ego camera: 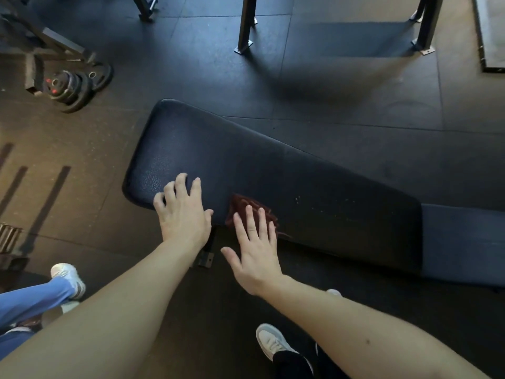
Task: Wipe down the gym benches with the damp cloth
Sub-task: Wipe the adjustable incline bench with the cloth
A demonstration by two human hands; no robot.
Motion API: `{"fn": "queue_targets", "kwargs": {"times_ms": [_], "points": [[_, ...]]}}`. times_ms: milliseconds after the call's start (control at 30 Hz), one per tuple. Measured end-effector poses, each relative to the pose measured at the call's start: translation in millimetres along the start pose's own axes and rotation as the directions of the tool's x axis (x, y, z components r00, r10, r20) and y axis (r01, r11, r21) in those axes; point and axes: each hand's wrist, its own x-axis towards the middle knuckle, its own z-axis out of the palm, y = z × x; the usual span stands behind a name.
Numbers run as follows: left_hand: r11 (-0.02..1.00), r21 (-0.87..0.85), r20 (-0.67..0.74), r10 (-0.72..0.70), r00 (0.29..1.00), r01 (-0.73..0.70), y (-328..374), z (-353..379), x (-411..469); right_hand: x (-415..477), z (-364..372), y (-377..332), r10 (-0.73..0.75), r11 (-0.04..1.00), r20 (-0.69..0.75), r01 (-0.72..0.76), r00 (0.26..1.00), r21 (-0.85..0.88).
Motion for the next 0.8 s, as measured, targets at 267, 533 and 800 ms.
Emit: {"fn": "queue_targets", "kwargs": {"times_ms": [267,533,800], "points": [[0.991,-0.122,-0.015,0.057,0.998,-0.058,22,15,-13,128,-76,55,0.189,0.981,0.012,-0.189,0.982,0.045],[0.985,-0.167,-0.048,0.038,0.998,-0.046,37,22,-20,99,-65,66,0.159,0.986,-0.006,-0.158,0.987,0.048],[0.986,-0.148,-0.026,0.074,0.997,-0.077,46,21,-17,15,-24,69,0.018,0.999,0.036,-0.016,0.999,-0.048]]}}
